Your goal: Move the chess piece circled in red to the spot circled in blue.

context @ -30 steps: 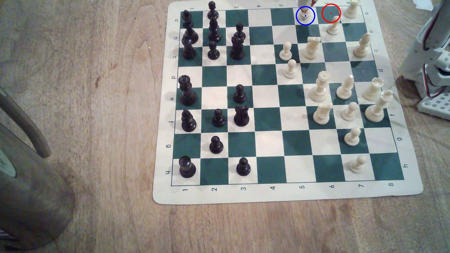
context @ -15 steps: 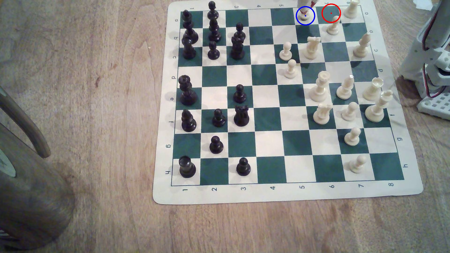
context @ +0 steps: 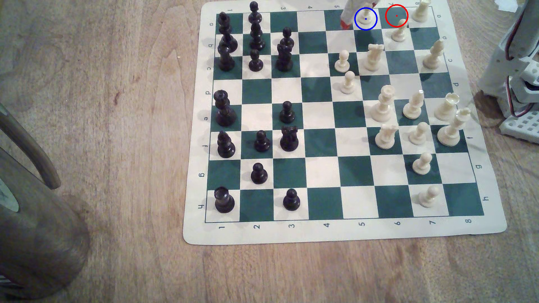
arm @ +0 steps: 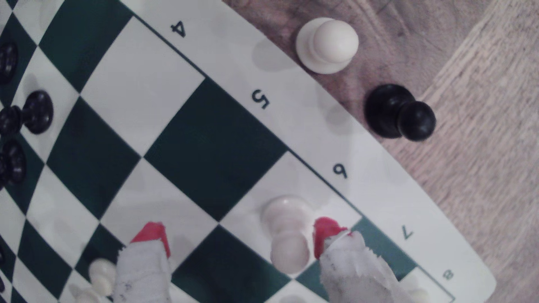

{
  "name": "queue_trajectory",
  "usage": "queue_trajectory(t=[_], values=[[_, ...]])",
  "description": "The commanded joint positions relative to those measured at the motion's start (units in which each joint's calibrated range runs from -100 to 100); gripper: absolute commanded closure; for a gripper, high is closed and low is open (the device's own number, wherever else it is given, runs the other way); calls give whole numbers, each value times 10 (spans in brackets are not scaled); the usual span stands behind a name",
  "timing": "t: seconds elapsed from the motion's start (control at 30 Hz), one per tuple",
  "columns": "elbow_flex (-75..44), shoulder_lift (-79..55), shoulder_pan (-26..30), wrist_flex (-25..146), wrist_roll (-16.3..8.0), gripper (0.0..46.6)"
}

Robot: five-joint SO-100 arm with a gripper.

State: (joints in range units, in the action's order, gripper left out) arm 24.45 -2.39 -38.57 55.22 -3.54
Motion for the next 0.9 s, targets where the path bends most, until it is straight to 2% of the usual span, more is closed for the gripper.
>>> queue_trajectory(t=[0.0,0.03,0.17,0.27,0.33,0.47,0.6,0.63,0.7,0.73,0.87], values=[[42,127,-15,-28,3,138],[76,178,-14,-40,6,97],[163,335,7,-48,12,16],[206,430,33,-45,9,0],[252,519,65,-45,6,15],[340,652,134,-71,0,144],[454,778,181,-171,-15,93],[480,803,182,-203,-19,92],[552,867,174,-302,-30,117],[608,915,167,-355,-21,126],[657,952,170,-456,-21,209]])
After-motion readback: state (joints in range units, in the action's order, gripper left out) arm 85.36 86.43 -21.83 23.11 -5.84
